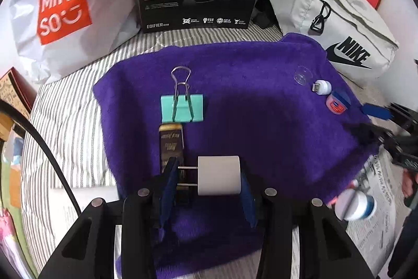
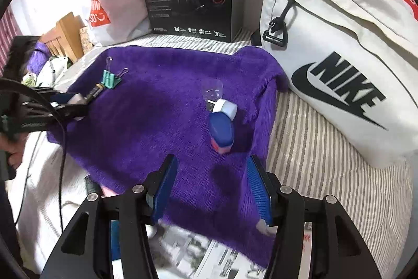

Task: Organize rigid objects
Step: 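Lower the white charger onto the towel and open the left gripper, then grasp the blue-white stick with the right gripper while the left reaches toward the tape roll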

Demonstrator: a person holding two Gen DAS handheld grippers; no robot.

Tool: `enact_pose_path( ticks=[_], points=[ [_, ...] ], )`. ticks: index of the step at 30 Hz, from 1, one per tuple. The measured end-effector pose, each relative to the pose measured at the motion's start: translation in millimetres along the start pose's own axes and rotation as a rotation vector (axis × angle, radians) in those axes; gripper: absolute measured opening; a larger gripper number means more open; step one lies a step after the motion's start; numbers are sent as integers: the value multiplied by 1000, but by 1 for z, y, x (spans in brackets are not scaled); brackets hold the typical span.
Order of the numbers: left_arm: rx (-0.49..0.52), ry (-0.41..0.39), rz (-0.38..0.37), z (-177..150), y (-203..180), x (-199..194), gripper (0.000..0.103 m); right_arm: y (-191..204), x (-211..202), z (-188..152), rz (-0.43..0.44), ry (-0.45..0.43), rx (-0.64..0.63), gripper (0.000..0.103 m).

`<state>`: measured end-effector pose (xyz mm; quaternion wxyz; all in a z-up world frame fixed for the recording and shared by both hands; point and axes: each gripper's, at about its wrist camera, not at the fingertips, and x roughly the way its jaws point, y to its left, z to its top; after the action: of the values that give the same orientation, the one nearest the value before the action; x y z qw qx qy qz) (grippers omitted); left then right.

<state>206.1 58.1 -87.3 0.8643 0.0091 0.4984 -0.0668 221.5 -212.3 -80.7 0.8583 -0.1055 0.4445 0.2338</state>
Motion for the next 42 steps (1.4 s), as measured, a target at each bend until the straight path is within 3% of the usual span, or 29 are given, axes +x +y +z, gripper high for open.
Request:
enact_pose_path(
  ticks=[14,22,27,34,42],
  points=[
    [71,24,76,26,-22,28,42,-1,-25,-30,43,-15,81,56],
    [50,27,75,27,-21,26,43,1,-36,-40,68,-20,94,56],
    [36,39,88,26,-22,26,59,8,-43,-49,96,-9,83,59],
    [21,62,88,14,-27,17,63,24,-50,-66,157,17,74,61],
    [24,3,110,-10,-32,-31,70,57,-42,-72,188,50,-36,61]
  ],
)
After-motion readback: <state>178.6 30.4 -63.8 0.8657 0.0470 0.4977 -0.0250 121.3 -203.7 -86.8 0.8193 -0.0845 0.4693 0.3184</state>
